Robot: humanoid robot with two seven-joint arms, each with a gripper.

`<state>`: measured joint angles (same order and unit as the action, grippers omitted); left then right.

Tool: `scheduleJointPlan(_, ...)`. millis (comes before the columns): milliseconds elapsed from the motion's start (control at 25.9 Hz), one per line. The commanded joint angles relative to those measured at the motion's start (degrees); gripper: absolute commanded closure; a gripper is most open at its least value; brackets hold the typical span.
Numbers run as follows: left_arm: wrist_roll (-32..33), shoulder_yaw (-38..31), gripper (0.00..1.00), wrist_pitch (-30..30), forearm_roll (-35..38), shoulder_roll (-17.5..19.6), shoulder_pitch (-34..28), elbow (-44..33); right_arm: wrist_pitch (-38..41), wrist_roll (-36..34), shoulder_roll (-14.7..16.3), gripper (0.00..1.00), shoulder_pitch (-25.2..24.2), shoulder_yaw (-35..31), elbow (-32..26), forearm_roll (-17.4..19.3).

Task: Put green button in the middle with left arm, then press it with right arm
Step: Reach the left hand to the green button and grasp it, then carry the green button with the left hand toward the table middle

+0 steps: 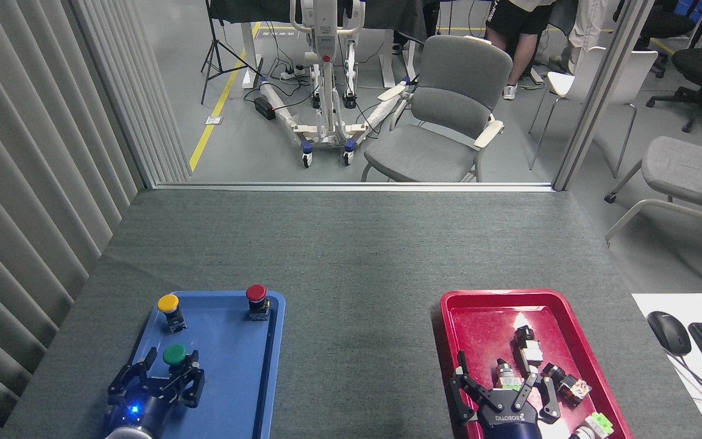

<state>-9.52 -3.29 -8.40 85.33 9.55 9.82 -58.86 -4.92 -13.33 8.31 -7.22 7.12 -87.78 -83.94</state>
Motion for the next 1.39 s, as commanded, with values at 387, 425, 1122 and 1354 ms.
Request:
scheduleJointPlan(387, -1.02, 0.47, 1.00, -8.65, -2.62, 0.03, -3.14, -4.41, 0.08, -0.02, -0.05, 0.01, 0.01, -0.09, 0.07, 0.09)
scheduleJointPlan(425, -1.11, 0.47, 1.00, -8.92, -2.80, -0.05, -3.75, -7.23, 0.08, -0.02, -0.13, 0.01, 0.10, -0.17, 0.07, 0.09)
scheduleJointPlan(1122, -4.19, 23.50, 1.00, -5.49, -1.66, -16.22, 4.60, 4.11, 0.17, -0.11, -0.22, 0.14, 0.01, -0.09, 0.07, 0.26)
scheduleJointPlan(1354, -4.10, 24.91, 1.00, -1.45, -1.83, -17.19, 6.62, 7.54, 0.52, -0.11, -0.40, 0.24, 0.01, 0.00, 0.33, 0.26)
